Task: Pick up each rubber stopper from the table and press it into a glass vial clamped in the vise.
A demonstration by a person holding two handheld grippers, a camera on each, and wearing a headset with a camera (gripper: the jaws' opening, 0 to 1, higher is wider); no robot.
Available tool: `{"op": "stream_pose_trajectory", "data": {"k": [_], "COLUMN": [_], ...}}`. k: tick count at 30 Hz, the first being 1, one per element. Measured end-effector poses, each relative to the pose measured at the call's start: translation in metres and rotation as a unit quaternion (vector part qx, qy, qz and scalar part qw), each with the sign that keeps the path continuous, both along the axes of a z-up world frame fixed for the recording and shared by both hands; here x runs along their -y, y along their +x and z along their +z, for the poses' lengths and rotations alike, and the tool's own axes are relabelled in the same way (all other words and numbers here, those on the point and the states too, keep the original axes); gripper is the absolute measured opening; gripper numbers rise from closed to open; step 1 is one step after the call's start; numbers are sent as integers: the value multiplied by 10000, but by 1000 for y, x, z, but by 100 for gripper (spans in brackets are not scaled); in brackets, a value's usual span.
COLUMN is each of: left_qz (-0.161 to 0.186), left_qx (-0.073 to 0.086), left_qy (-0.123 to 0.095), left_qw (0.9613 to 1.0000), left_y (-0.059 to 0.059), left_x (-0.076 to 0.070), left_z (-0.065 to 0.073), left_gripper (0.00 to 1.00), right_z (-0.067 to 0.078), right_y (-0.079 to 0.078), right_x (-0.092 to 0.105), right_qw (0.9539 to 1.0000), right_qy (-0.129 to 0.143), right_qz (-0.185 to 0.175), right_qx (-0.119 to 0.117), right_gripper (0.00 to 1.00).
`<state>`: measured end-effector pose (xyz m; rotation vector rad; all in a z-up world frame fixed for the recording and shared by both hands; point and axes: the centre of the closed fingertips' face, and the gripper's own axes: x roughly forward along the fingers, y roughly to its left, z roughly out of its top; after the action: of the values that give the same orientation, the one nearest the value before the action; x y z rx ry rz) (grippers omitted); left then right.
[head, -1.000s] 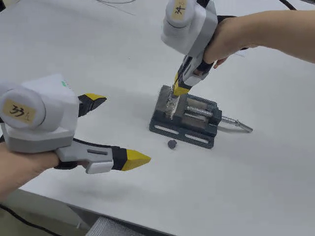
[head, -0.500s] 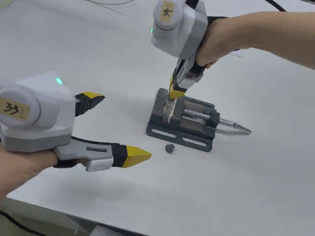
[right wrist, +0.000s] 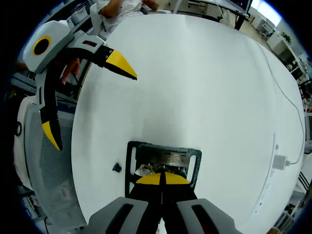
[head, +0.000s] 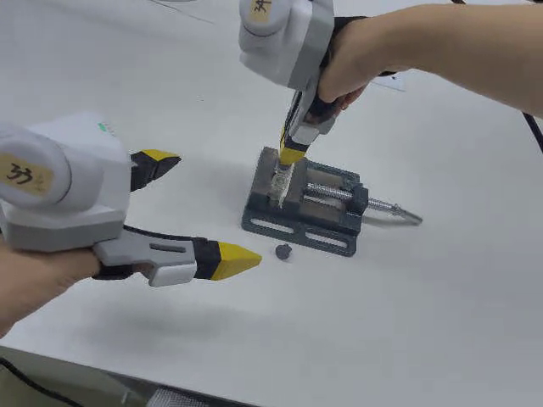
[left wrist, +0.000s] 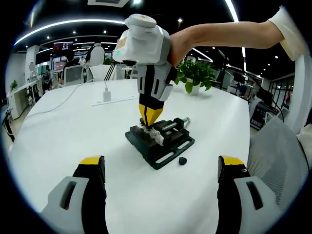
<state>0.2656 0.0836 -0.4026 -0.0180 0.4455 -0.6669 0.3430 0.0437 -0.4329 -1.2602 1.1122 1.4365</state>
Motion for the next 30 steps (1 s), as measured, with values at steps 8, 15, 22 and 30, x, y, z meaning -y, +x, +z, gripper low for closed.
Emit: {"op": "stream_pose_trajectory", "data": {"k": [8,15,22,30], "left_qz": [89,298,447,467], "left_qx": [54,114,117,-14], "left_qy": [118,141,232,230], "left_qw": [9999,9994,9987,9986], "left_y": [-7,-16,-24,-19], "left_x": [-5,-8,-13,-11], "left_z": [5,9,13,9], "left_gripper": [95,94,94,94], "right_z": [2,1,1,-3], "right_y": [1,-2,-1,6], "right_x": [2,1,4,2], "right_qw": [9998,9998,9988,9998], "right_qy": [65,-158,251,6], "right_qz": [-146,-147,-396,-202], "right_qx": [-129,42,-132,-35], "right_gripper": [0,0,0,0]}}
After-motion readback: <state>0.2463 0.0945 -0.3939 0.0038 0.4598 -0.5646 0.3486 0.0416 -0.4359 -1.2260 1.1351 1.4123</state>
